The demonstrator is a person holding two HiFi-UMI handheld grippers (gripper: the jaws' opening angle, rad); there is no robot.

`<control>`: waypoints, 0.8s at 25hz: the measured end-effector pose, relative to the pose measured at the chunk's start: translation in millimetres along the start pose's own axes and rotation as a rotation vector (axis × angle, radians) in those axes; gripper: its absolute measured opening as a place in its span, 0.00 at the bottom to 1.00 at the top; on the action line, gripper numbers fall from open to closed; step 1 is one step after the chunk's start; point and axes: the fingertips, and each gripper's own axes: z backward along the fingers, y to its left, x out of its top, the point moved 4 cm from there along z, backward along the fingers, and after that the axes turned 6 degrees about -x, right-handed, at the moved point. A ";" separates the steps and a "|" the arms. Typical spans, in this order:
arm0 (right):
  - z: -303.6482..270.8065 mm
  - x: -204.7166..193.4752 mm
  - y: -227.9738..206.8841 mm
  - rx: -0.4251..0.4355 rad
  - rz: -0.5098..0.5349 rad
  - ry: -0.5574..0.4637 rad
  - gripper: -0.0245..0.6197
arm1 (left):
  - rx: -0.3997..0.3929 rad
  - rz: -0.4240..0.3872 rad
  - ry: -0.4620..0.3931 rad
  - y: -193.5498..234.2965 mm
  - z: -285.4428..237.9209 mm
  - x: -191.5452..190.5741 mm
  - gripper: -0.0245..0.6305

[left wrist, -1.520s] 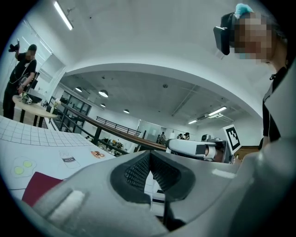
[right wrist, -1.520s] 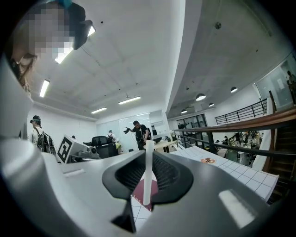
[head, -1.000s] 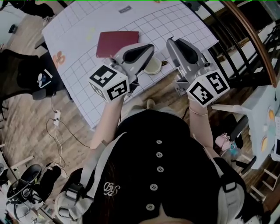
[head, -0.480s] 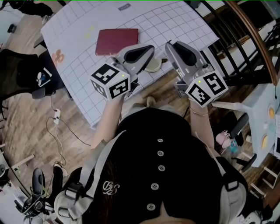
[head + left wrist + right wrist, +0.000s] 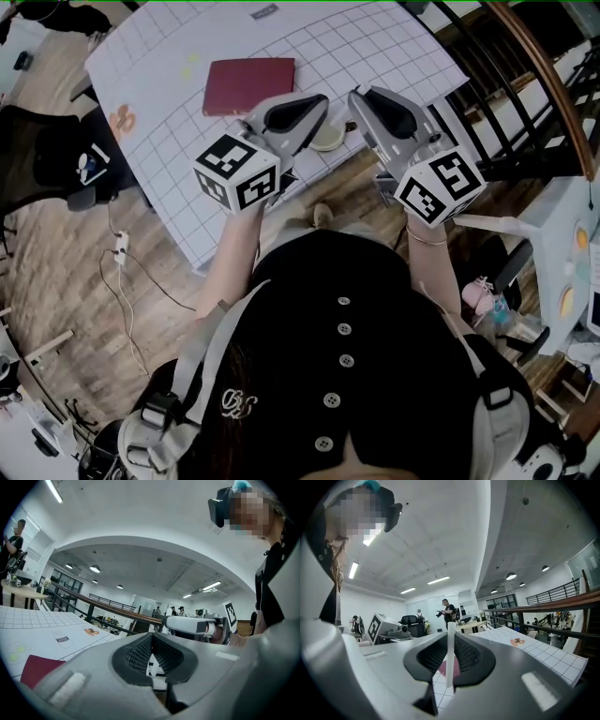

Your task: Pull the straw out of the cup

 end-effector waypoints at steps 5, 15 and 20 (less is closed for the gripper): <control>0.2 -2.3 -0.4 -0.001 0.010 0.009 0.10 | 0.001 0.005 0.014 0.6 -0.2 -3.7 0.03; 0.1 -7.1 -5.9 -0.029 0.007 0.038 0.10 | 0.001 0.012 0.011 -0.6 -3.0 -4.7 0.03; -0.8 -7.4 -5.6 -0.033 0.007 0.038 0.10 | 0.016 0.020 0.001 0.8 -1.9 -5.9 0.03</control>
